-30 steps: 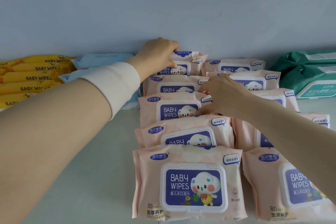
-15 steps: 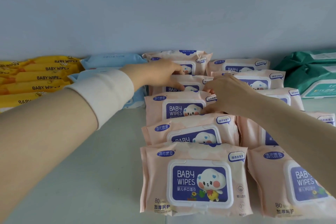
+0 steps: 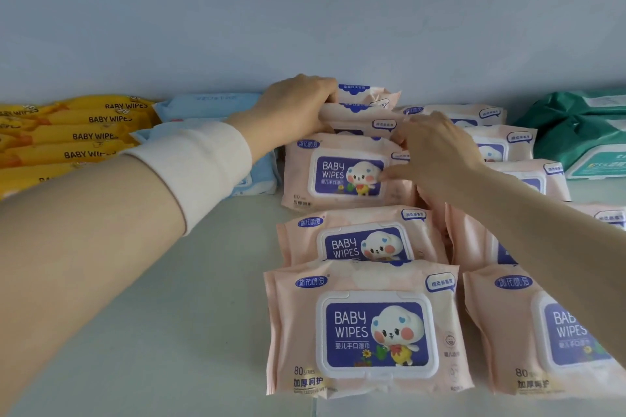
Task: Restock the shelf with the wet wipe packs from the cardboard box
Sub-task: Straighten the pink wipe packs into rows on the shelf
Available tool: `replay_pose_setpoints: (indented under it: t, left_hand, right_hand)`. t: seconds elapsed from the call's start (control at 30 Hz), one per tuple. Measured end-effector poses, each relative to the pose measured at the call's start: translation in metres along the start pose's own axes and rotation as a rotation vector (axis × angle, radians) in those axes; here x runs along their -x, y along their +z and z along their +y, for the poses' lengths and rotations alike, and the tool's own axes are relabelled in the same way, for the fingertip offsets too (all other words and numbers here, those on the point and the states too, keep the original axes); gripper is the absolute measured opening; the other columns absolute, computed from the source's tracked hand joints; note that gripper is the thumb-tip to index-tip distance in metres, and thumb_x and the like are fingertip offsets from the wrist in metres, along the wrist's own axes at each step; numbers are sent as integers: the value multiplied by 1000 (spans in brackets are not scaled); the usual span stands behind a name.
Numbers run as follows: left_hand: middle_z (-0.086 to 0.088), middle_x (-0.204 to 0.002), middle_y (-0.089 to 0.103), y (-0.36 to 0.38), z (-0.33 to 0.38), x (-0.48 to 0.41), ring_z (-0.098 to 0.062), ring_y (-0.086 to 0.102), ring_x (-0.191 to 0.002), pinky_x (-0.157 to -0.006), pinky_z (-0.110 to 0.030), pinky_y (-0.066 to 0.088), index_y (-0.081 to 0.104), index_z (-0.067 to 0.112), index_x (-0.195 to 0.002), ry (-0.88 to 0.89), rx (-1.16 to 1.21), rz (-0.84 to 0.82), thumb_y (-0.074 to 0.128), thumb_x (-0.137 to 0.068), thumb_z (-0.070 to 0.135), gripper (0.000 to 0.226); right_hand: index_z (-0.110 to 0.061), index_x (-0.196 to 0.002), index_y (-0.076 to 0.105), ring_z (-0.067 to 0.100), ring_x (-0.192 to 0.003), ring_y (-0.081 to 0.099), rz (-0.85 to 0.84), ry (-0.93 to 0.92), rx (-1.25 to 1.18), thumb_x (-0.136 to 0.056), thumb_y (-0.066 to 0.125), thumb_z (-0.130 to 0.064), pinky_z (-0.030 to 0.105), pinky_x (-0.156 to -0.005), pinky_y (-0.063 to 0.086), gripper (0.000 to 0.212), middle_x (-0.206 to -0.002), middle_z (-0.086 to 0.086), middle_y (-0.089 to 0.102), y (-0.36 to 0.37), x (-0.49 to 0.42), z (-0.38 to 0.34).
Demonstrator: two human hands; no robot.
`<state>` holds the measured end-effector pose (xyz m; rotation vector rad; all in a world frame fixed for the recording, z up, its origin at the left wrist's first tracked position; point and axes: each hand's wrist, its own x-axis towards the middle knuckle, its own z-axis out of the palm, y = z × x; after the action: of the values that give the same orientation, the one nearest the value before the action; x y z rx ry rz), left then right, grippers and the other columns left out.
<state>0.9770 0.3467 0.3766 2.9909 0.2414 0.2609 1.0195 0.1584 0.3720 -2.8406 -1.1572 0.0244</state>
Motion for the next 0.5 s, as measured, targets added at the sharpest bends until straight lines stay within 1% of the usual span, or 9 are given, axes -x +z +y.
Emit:
replay_pose_setpoints:
  t: [0.07, 0.1, 0.17, 0.23, 0.27, 0.33, 0.4, 0.43, 0.5]
  left_hand:
    - [-5, -105, 65, -5, -1, -1, -23, 57, -95, -75, -28, 40, 61, 15, -98, -18, 111, -33, 65, -83, 30, 22]
    - [-4, -107, 66, -10, -1, -2, -21, 59, -100, -79, -25, 41, 64, 14, -101, -30, 191, -53, 65, -84, 29, 23]
    - [-1, -113, 66, -20, -3, 0, -15, 60, -105, -88, -21, 43, 64, 14, -108, -36, 312, -74, 67, -83, 32, 31]
    - [2, -121, 61, -22, -5, 6, -13, 56, -111, -91, -20, 41, 57, 18, -119, -22, 346, -118, 73, -76, 37, 49]
    - [3, -125, 57, -20, -5, 10, -13, 52, -115, -92, -21, 39, 52, 21, -125, 3, 283, -147, 77, -71, 39, 63]
    - [1, -132, 49, -10, -5, 16, -18, 45, -121, -96, -28, 36, 40, 24, -136, 86, 50, -161, 82, -61, 43, 87]
    - [-3, -133, 45, -1, -5, 19, -22, 40, -123, -100, -34, 33, 33, 24, -141, 132, -76, -115, 82, -58, 47, 99]
    - [-4, -133, 44, 1, -6, 19, -24, 39, -124, -101, -35, 32, 32, 24, -142, 135, -94, -98, 82, -58, 48, 101]
    - [-5, -134, 42, 1, -6, 20, -25, 37, -126, -103, -36, 31, 29, 23, -144, 141, -117, -98, 82, -56, 49, 105]
  right_hand:
    - [-11, -114, 58, 27, -117, 44, 64, -5, 5, -76, 69, -47, 36, -89, 39, 54, -119, 7, 56, 0, -4, -1]
    - [-10, -114, 58, 27, -116, 44, 86, -9, 15, -76, 69, -46, 37, -90, 39, 54, -118, 8, 57, 1, -6, -1]
    - [-10, -115, 58, 28, -114, 46, 133, -2, 23, -77, 68, -45, 37, -91, 38, 53, -116, 9, 57, 5, -9, -1]
    - [-10, -115, 59, 29, -112, 46, 213, 1, 17, -77, 69, -43, 37, -91, 36, 52, -114, 10, 58, 11, -12, 0]
    - [-9, -114, 60, 30, -111, 47, 263, -6, 17, -77, 70, -41, 38, -90, 36, 51, -112, 11, 58, 15, -12, 0]
    - [-4, -105, 63, 35, -102, 51, 375, -28, 22, -72, 75, -36, 43, -85, 39, 47, -103, 15, 61, 25, -14, -3]
    - [1, -97, 64, 38, -95, 54, 449, -23, 20, -68, 78, -30, 46, -78, 41, 45, -97, 20, 61, 31, -14, -7]
    - [2, -99, 62, 38, -97, 52, 443, -11, 18, -70, 77, -29, 47, -79, 41, 45, -100, 21, 59, 32, -13, -9]
    - [0, -112, 55, 36, -107, 47, 376, 13, -1, -76, 73, -31, 44, -87, 39, 51, -115, 19, 52, 32, -12, -8]
